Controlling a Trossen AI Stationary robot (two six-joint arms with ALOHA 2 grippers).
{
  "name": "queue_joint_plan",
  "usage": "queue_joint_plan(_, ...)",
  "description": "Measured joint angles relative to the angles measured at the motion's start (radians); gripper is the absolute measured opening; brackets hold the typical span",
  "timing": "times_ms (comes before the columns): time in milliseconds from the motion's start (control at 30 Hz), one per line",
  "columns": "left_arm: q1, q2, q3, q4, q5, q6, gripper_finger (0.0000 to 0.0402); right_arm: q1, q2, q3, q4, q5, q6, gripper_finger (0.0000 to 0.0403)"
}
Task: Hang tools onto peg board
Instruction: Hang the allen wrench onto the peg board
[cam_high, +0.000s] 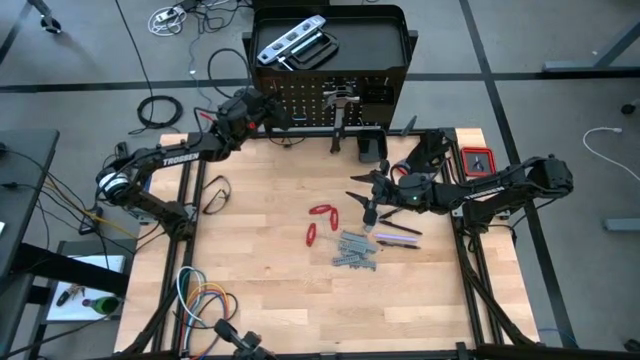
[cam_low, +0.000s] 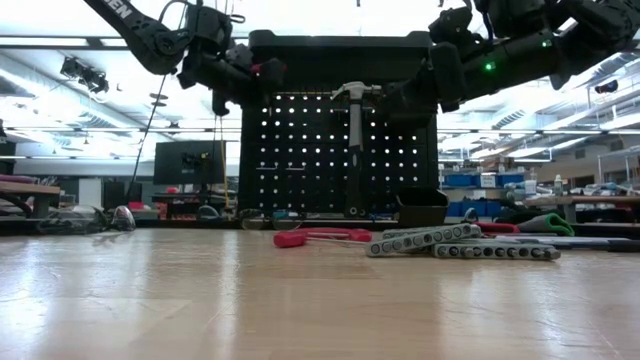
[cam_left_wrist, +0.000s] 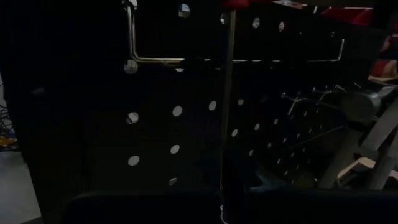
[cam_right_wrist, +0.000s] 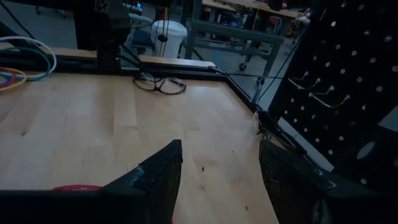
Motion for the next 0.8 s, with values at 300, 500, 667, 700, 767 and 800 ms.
queue_joint_plan(300, 0.02, 0.085, 0.038, 0.002, 0.035, -0.006, 0.0, 0.005, 0.0, 0.0, 0.011, 0.0, 0.004, 0.0219)
queue_joint_plan(500, 0.046, 0.139, 0.086, 0.008, 0.039, -0.05, 0.0, 0.009, -0.001, 0.0, -0.005, 0.0, 0.011, 0.0219)
queue_joint_plan(667, 0.053, 0.144, 0.099, 0.0, 0.038, -0.05, 0.0, 0.01, -0.001, 0.0, -0.028, 0.0, 0.011, 0.0219)
queue_joint_plan(700, 0.053, 0.139, 0.099, -0.003, 0.042, -0.052, 0.0, 0.011, -0.001, 0.0, -0.034, 0.0, 0.013, 0.0219)
queue_joint_plan(767, 0.052, 0.131, 0.099, -0.003, 0.065, -0.054, 0.0, 0.011, -0.001, 0.0, -0.042, 0.0, 0.027, 0.0219)
queue_joint_plan(800, 0.047, 0.129, 0.099, 0.0, 0.07, -0.054, 0.0, 0.011, -0.001, 0.0, -0.047, 0.001, 0.028, 0.0219)
